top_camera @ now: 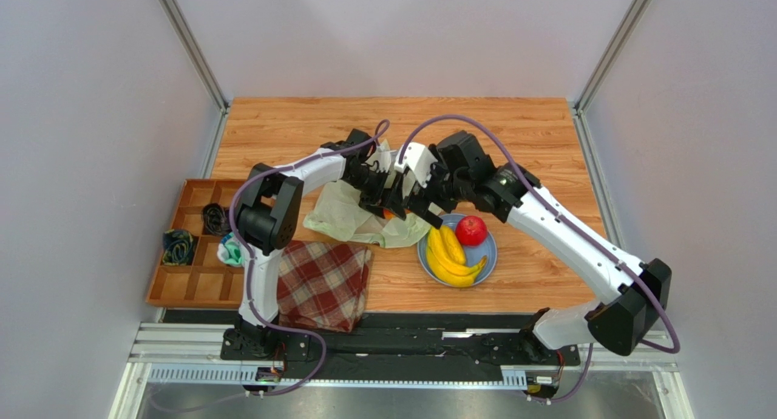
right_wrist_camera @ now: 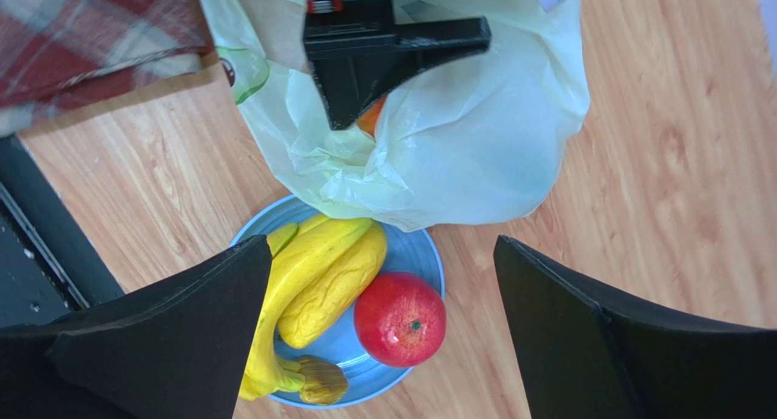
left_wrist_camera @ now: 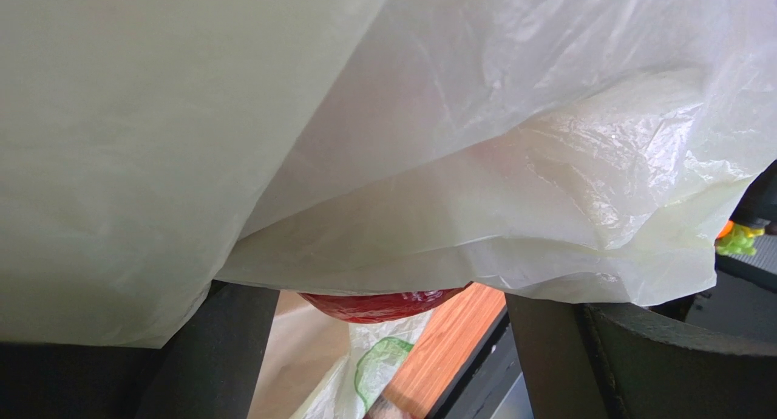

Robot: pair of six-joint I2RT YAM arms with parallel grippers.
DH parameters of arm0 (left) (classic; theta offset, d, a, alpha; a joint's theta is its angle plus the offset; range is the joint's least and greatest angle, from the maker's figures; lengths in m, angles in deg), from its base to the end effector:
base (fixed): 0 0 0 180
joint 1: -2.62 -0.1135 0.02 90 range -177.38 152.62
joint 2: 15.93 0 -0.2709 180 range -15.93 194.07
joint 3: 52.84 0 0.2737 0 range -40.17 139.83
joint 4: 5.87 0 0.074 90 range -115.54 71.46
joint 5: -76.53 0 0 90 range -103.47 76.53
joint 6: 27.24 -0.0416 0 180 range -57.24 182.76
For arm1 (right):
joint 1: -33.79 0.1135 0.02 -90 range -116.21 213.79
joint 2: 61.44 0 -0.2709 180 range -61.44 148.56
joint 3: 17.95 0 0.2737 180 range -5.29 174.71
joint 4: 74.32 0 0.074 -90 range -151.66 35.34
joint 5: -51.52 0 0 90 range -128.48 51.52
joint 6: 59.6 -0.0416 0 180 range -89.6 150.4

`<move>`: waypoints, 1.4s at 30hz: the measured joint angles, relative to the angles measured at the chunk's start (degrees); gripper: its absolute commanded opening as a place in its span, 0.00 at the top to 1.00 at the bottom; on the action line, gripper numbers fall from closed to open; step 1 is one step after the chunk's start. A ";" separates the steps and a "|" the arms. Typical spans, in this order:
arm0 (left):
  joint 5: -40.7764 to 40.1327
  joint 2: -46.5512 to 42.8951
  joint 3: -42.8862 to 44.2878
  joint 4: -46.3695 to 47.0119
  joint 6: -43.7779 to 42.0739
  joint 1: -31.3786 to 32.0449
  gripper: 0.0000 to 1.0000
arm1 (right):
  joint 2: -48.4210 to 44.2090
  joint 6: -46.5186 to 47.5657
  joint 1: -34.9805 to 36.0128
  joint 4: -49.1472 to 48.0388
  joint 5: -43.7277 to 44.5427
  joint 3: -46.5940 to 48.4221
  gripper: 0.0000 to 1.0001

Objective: Take the fake fruits out of the plastic bag
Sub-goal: Adjust the plastic bag at the center of the board.

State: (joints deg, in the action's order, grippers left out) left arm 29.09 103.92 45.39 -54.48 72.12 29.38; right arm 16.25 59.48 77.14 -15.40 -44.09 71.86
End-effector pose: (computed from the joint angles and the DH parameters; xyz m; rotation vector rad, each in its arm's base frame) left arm 0.3844 -0.2253 0.1491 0.6137 2.7494 -1.1926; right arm 0.2218 0.2150 0.3515 -1.4524 1.9048 0.2342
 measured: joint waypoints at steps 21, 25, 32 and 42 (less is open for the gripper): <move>2.29 1.27 -2.64 5.81 10.58 -1.01 0.90 | 4.85 -10.34 -5.25 2.40 -5.46 1.42 0.02; 4.04 -5.18 -11.37 7.17 10.08 -1.73 1.00 | 5.11 -10.16 -5.25 2.36 -5.51 1.38 0.02; 5.81 -27.28 -22.10 6.75 6.99 -3.63 0.43 | 10.12 -9.77 -5.25 3.15 -11.26 1.57 0.00; -3.26 -29.11 -11.10 -0.22 -0.35 -6.36 0.31 | 24.94 -13.46 -5.01 2.14 -24.04 12.79 0.58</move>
State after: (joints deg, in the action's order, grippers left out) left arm 25.84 74.81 34.28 -54.70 71.77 23.02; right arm 41.19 46.02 72.13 -13.25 -68.13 84.64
